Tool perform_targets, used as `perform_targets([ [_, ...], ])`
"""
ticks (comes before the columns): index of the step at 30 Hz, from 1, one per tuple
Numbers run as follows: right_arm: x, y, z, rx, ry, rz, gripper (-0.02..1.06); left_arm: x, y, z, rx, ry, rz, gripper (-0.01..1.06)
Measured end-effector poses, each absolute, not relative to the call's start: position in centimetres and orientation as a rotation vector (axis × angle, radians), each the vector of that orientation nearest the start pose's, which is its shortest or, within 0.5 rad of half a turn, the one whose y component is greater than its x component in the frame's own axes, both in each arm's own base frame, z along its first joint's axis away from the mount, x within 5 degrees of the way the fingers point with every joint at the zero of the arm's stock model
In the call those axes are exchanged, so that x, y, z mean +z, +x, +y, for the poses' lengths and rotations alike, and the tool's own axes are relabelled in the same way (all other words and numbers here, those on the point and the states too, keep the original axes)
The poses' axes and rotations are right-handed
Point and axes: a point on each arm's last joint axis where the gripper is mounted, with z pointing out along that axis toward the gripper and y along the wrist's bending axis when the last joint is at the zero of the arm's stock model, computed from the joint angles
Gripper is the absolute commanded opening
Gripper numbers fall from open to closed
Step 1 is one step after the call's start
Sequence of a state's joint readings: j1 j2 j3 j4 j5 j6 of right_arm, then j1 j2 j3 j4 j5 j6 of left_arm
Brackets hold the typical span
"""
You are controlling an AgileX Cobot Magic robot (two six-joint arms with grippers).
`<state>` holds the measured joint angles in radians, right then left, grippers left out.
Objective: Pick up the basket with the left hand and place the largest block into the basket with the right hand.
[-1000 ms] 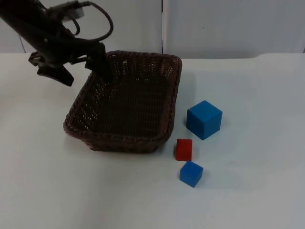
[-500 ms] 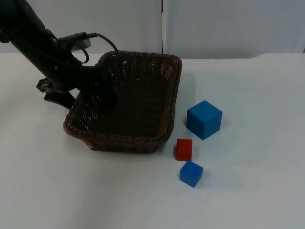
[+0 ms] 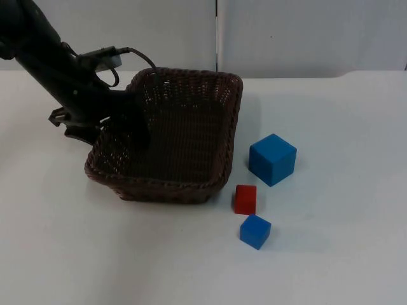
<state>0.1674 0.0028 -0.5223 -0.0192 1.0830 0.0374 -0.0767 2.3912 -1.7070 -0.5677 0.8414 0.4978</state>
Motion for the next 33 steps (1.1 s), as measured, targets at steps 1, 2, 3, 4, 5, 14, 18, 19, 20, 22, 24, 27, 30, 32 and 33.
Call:
perform_targets([
  [1, 28.2, -0.8, -0.3, 0.105, -0.132, 2.044, 1.05, 8.2, 46.6, -7.2, -0.598, 0.309, 2.851, 0.49],
  [2, 28.2, -0.8, -0.3, 0.105, -0.132, 2.044, 1.05, 8.2, 46.6, -7.2, -0.598, 0.309, 2.851, 0.36],
  [3, 28.2, -0.8, -0.3, 0.105, -0.132, 2.044, 1.05, 8.2, 46.6, -7.2, -0.599, 0.307, 2.851, 0.36],
  [4, 28.2, -0.8, -0.3, 0.105, -0.132, 2.044, 1.05, 8.2, 46.6, -7.3, -0.6, 0.305, 2.853, 0.28],
  [5, 28.2, -0.8, -0.3, 0.105, -0.132, 2.044, 1.05, 8.2, 46.6, -7.3, -0.603, 0.303, 2.856, 0.19],
  [14, 28.2, -0.8, -0.3, 0.105, -0.132, 2.044, 1.05, 8.4, 46.5, -7.7, -0.677, 0.205, 2.869, 0.0],
  [18, 28.2, -0.8, -0.3, 0.105, -0.132, 2.044, 1.05, 9.9, 46.2, -7.9, -0.714, 0.17, 2.886, 0.0],
  [19, 28.2, -0.8, -0.3, 0.105, -0.132, 2.044, 1.05, 9.9, 46.2, -7.9, -0.714, 0.17, 2.886, 0.0],
  [20, 28.2, -0.8, -0.3, 0.105, -0.132, 2.044, 1.05, 10.6, 46.1, -7.9, -0.722, 0.17, 2.884, 0.0],
  [22, 28.2, -0.8, -0.3, 0.105, -0.132, 2.044, 1.05, 12.9, 45.8, -8.0, -0.738, 0.181, 2.864, 0.0],
  [24, 28.2, -0.8, -0.3, 0.105, -0.132, 2.044, 1.05, 13.7, 45.7, -8.0, -0.744, 0.18, 2.859, 0.0],
  [27, 28.2, -0.8, -0.3, 0.105, -0.132, 2.044, 1.05, 16.0, 45.3, -8.0, -0.754, 0.174, 2.837, 0.0],
  [30, 28.2, -0.8, -0.3, 0.105, -0.132, 2.044, 1.05, 17.1, 45.0, -8.0, -0.756, 0.173, 2.825, 0.0],
  [32, 28.2, -0.8, -0.3, 0.105, -0.132, 2.044, 1.05, 17.7, 44.4, -8.0, -0.756, 0.171, 2.824, 0.0],
  [33, 28.2, -0.8, -0.3, 0.105, -0.132, 2.044, 1.05, 18.0, 44.0, -8.0, -0.754, 0.17, 2.822, 0.0],
])
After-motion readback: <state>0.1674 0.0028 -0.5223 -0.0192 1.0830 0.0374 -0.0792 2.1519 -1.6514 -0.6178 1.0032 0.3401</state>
